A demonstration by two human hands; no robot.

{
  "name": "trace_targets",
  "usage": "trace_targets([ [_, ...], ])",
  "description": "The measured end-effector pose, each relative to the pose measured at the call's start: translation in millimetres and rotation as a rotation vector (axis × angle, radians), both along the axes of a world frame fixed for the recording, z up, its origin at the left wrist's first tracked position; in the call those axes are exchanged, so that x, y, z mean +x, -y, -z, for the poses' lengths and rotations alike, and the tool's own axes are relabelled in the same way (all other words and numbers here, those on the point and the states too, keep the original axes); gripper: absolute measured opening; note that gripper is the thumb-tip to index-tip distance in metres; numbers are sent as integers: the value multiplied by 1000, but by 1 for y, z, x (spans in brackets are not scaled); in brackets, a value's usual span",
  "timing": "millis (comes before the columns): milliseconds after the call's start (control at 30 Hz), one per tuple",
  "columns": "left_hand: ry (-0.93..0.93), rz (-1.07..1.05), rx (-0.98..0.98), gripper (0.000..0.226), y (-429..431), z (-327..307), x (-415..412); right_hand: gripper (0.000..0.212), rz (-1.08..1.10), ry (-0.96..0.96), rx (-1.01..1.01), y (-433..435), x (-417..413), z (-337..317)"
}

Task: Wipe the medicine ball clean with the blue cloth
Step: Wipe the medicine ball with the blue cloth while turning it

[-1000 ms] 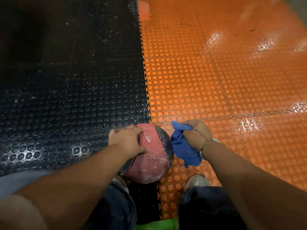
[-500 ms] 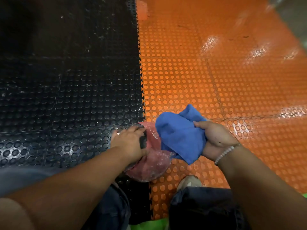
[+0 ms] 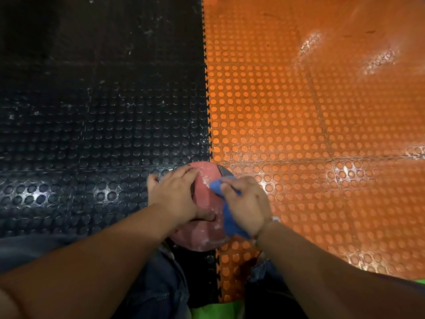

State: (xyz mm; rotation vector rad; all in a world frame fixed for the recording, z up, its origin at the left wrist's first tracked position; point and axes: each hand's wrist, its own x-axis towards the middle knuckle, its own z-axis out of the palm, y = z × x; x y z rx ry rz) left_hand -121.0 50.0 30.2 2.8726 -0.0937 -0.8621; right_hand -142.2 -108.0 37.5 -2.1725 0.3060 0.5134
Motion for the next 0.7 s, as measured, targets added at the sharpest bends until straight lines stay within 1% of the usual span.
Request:
trace_targets([
  [67, 2, -29, -26, 114, 3, 6, -3, 32, -195, 122, -219, -5, -7, 10],
  [100, 13, -26, -34, 111, 5, 8, -6, 32, -244, 164, -313, -5, -9, 16],
  [133, 18, -18, -40, 111, 7, 10, -8, 31, -260, 182, -361, -4, -9, 20],
  [167, 10, -3, -44, 115, 8, 10, -9, 29, -226, 173, -332, -1, -7, 24],
  [233, -36, 51, -35, 125, 8, 10, -8, 25, -69, 115, -121, 7, 0, 26],
  [267, -59, 84, -21, 128, 8, 10, -6, 24, -11, 100, -56, 9, 3, 25],
  [333, -78, 121, -3, 130, 11, 10, -2, 23, 11, 128, -98, 6, 4, 24],
  [433, -59, 118, -12, 126, 20, 11, 0, 23, -120, 218, -186, -1, -5, 24],
  [500, -33, 117, -18, 126, 24, 12, -3, 23, -149, 206, -181, 5, -6, 28],
  [533, -22, 119, -21, 127, 27, 12, -4, 23, -87, 175, -169, 12, -3, 30],
  [633, -5, 125, -31, 127, 36, 12, -9, 22, 208, 58, -176, 27, 8, 30],
  [667, 1, 123, -33, 126, 39, 12, -10, 22, 221, 41, -205, 26, 10, 29],
  [700, 8, 116, -36, 124, 40, 13, -10, 22, 166, 55, -231, 21, 8, 26],
])
